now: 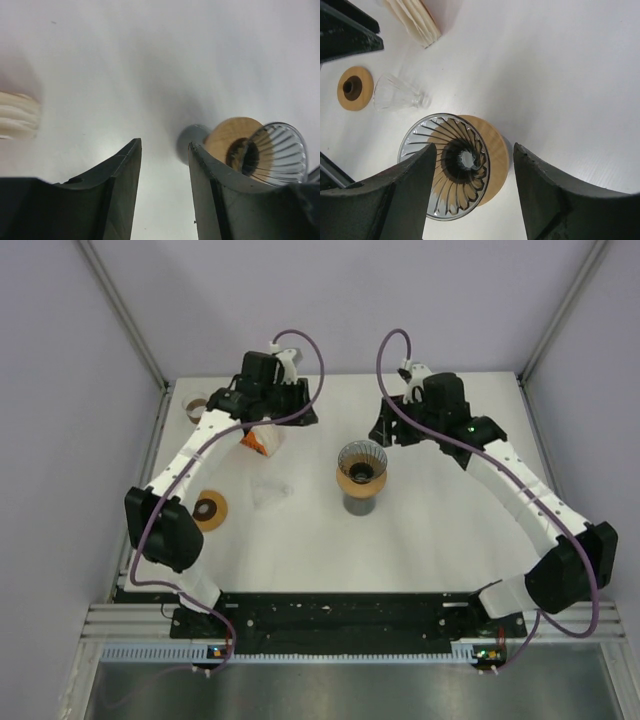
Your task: Place the coffee filter in the dripper
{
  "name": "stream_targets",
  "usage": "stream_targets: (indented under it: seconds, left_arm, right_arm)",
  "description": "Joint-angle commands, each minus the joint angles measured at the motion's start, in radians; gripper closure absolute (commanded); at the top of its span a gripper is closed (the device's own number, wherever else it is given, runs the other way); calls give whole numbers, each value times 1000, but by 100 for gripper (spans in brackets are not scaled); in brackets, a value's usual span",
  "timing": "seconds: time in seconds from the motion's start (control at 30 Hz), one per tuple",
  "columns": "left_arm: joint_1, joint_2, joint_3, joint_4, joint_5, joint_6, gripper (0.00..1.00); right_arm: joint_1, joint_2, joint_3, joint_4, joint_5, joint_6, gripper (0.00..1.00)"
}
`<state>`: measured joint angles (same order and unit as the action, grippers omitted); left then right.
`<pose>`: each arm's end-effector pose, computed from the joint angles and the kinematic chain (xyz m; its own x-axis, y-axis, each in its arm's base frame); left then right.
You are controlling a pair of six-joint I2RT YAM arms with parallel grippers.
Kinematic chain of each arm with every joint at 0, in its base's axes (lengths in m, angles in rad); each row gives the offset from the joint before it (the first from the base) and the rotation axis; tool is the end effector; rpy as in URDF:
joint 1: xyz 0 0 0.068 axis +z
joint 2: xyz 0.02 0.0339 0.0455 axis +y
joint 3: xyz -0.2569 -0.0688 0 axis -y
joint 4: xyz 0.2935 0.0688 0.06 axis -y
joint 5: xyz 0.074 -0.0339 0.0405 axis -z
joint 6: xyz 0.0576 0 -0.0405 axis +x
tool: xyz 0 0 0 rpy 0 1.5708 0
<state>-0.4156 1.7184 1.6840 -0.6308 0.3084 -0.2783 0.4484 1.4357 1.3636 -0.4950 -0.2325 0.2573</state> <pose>0.4088 -0.1995 0.3379 -0.7087 0.0266 -0.7051 0.4248 0.8139 -0.3963 0.3476 0.1820 0.3369 -0.6201 -0.0235 -0.7842 -0.4542 0.8258 0.3343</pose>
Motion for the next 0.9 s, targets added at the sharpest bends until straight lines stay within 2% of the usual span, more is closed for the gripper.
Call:
stream_targets:
  seconds: [0.0, 0.17, 0.27, 0.47, 0.6, 0.73, 0.87]
  left_arm:
    - [112, -91, -9, 23, -124, 44, 52]
    - [175, -88, -131, 100, -379, 42, 61]
    - [169, -76, -205, 160, -436, 16, 62]
    - [138, 21, -196, 191, -664, 7, 66]
    - [135, 82, -185, 206, -735, 10, 66]
    - [133, 147, -161, 207, -738, 8, 69]
    - [129, 202, -124, 203, -761, 7, 79]
  right_arm:
    - [4, -106, 25, -5, 93, -35, 39]
    - [4, -132, -23, 3, 111, -24, 41]
    - [4, -129, -38, 10, 107, -20, 41]
    - [6, -121, -49, 18, 99, -20, 42]
    - [4, -126, -63, 21, 111, -24, 42]
    - [4, -123, -67, 26, 108, -24, 42]
    - [4, -121, -72, 29, 110, -29, 43]
